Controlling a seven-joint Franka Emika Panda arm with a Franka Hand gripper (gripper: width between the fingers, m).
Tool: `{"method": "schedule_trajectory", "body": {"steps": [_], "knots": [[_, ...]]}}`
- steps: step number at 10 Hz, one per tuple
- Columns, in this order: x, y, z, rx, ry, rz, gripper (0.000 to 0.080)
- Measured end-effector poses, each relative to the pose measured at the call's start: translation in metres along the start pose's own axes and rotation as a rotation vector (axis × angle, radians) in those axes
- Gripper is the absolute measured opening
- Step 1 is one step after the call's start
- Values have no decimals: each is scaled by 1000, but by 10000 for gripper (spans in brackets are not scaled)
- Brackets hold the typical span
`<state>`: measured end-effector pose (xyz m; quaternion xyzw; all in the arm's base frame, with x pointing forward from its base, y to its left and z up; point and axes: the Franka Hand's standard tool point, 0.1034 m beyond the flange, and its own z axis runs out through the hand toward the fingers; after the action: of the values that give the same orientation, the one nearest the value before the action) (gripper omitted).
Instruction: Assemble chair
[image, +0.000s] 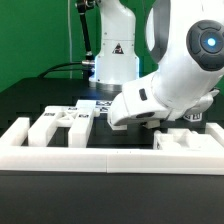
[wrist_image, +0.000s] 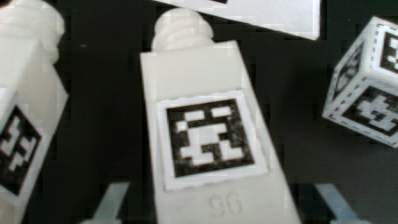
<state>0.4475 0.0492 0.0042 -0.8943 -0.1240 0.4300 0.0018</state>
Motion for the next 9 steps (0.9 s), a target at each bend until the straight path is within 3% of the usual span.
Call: {"method": "schedule_trajectory", "body": {"steps": [1,3,4,7,8,9], "knots": [[-6,-3,-14,16,-20,11,304],[-12,-5,-39,24,1,44,304],[-15,-4,-45,24,11,47,304],[-10,-3,-44,20,36,46,304],[-1,-5,-53,6,128,46,304],[-6,-9,-67,2,197,42,303]]}}
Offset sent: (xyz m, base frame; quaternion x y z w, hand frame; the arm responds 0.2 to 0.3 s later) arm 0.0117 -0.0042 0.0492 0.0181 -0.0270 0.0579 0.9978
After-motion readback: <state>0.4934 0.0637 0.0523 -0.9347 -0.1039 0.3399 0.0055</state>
